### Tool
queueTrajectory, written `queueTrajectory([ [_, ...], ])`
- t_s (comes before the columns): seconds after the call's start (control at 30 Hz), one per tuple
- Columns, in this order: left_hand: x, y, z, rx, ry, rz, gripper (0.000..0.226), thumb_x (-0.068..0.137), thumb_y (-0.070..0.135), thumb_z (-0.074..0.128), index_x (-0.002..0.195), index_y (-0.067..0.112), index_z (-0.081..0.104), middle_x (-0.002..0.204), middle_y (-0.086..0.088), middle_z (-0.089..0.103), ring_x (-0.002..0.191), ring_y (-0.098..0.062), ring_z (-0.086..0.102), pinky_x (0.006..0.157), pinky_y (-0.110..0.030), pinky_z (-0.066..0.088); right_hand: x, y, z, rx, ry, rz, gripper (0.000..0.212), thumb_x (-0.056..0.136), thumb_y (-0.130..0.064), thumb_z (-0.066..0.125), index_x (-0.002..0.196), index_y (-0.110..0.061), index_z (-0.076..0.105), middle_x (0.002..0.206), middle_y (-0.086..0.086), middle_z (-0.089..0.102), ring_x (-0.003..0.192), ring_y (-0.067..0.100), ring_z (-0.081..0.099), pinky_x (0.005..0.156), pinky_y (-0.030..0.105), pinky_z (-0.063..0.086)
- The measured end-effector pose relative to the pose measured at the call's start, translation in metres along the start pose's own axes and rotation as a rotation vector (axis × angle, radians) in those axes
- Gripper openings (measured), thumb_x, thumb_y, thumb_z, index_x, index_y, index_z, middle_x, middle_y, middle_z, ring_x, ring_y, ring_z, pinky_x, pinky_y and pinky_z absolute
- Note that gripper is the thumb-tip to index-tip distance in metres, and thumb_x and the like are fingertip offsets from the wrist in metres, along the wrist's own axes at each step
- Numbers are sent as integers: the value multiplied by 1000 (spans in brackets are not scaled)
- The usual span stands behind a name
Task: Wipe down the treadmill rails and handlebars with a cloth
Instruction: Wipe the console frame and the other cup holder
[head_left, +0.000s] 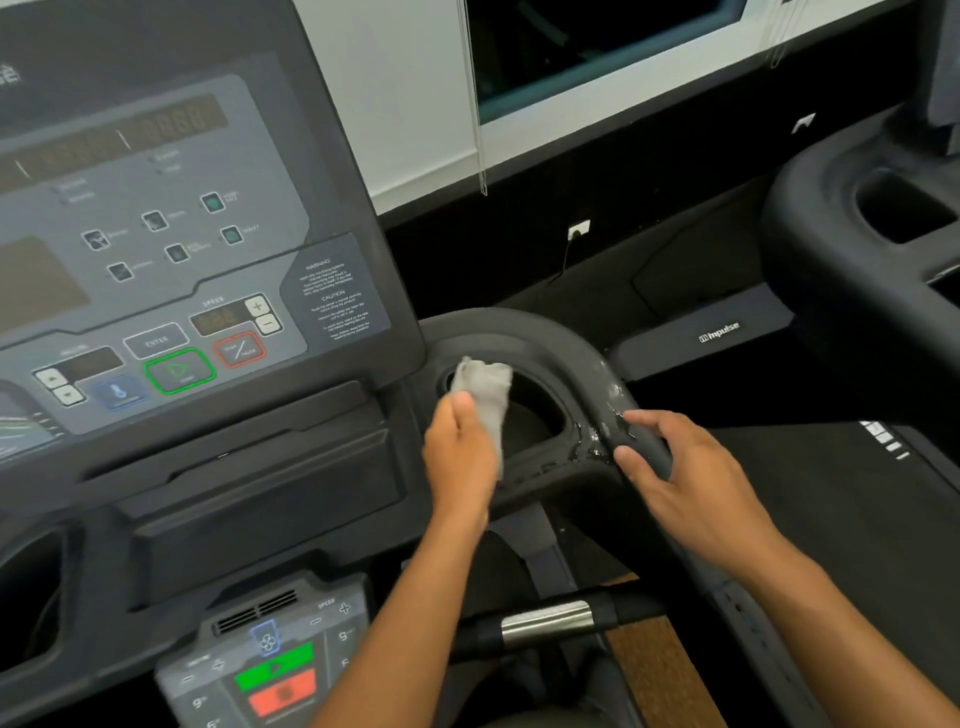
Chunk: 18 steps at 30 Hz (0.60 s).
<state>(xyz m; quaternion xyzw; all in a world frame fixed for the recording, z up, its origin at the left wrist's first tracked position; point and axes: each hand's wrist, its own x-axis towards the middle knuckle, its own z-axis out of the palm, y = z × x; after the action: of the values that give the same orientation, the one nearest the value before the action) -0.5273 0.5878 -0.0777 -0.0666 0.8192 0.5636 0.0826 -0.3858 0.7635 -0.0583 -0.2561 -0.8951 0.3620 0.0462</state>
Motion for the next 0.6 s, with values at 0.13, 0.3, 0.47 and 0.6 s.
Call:
queueTrajectory([
  [0.13,23,-8,8,278,-290,-88,44,104,46,32,111,23,70,109,-6,73,98,-24,67,91,-44,57,-1,-1,3,-14,-26,-4,43,95,-43,63,136,-32,55,137,-13,56,130,9,49,105,29,38],
  [0.3,8,14,58,781,-737,-2,86,97,78,24,136,11,63,135,-14,64,124,-36,60,101,-44,47,-6,0,8,-34,-34,-26,43,95,-44,63,135,-31,56,135,-14,58,127,9,52,99,27,38],
  [0.47,31,6,40,934,-910,121,72,105,68,29,111,8,68,114,-13,69,102,-29,66,88,-42,50,-8,2,8,-34,-53,-8,42,95,-43,63,136,-32,55,136,-13,57,128,10,50,97,26,36],
  [0.6,61,25,6,1203,-980,129,66,108,59,28,124,8,67,127,-9,63,123,-29,53,100,-39,39,-8,2,10,-54,-72,-10,43,96,-45,62,136,-32,55,137,-13,56,131,10,48,100,26,36],
])
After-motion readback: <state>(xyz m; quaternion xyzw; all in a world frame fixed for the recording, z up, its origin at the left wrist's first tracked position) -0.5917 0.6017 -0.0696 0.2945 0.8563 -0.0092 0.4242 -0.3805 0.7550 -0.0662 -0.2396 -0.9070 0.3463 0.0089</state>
